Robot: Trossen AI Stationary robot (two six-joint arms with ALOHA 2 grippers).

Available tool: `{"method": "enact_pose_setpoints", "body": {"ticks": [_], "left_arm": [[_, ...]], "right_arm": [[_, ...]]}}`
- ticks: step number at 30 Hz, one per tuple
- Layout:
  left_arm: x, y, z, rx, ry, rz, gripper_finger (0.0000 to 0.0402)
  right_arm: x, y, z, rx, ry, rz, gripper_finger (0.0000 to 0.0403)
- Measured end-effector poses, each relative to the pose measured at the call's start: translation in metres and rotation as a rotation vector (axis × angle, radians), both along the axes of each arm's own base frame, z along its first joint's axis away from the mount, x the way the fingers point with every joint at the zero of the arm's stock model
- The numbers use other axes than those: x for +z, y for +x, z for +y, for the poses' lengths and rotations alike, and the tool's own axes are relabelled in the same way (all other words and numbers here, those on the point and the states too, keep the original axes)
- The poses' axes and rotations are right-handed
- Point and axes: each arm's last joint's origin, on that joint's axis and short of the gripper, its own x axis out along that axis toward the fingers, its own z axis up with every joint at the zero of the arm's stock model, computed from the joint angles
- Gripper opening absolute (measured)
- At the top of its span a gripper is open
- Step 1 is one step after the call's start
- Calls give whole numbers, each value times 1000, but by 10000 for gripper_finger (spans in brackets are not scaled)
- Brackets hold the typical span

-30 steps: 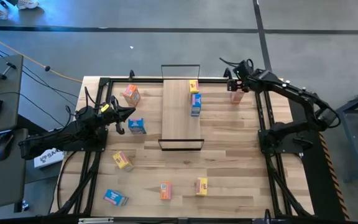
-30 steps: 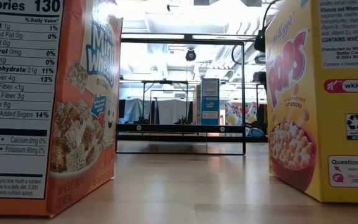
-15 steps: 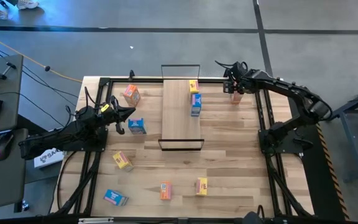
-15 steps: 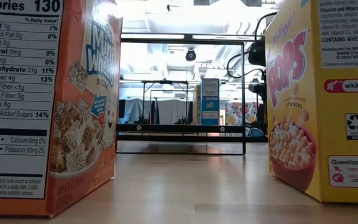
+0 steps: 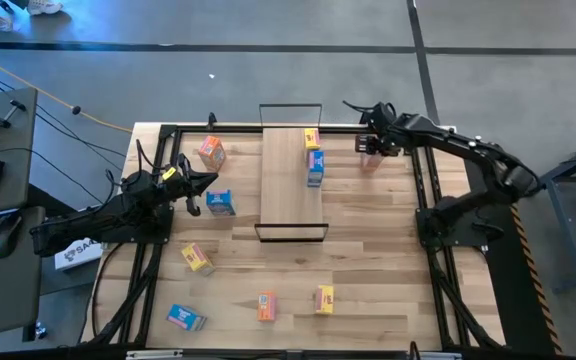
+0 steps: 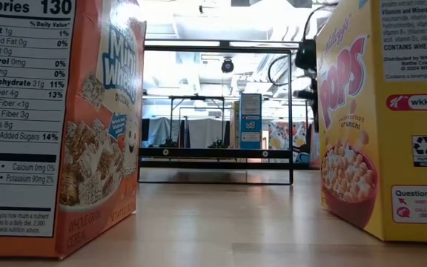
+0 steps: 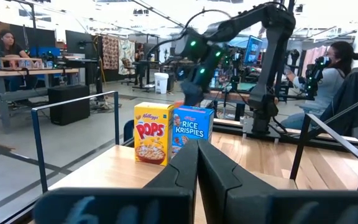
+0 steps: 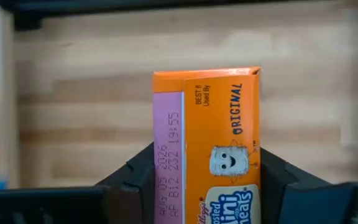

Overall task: Stack cereal on shelf
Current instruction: Put the top right orange cereal box on the shelf

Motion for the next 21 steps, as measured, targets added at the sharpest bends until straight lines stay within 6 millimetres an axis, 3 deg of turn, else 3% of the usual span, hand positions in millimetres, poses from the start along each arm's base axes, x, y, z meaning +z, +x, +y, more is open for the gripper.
{"method": "enact_pose_setpoints", "body": {"ticks": [5,10,16,21], "left_arm": [[0,0,0,0,0,0,0],[0,0,0,0,0,0,0],[0,0,0,0,0,0,1],[0,0,0,0,-6,-4,1]], "right_arm": [[41,16,41,6,46,-53,157],[74,46,102,20,76,-175,158],[83,83,166,31,65,-240,158],[80,116,189,63,36,-208,158]]}}
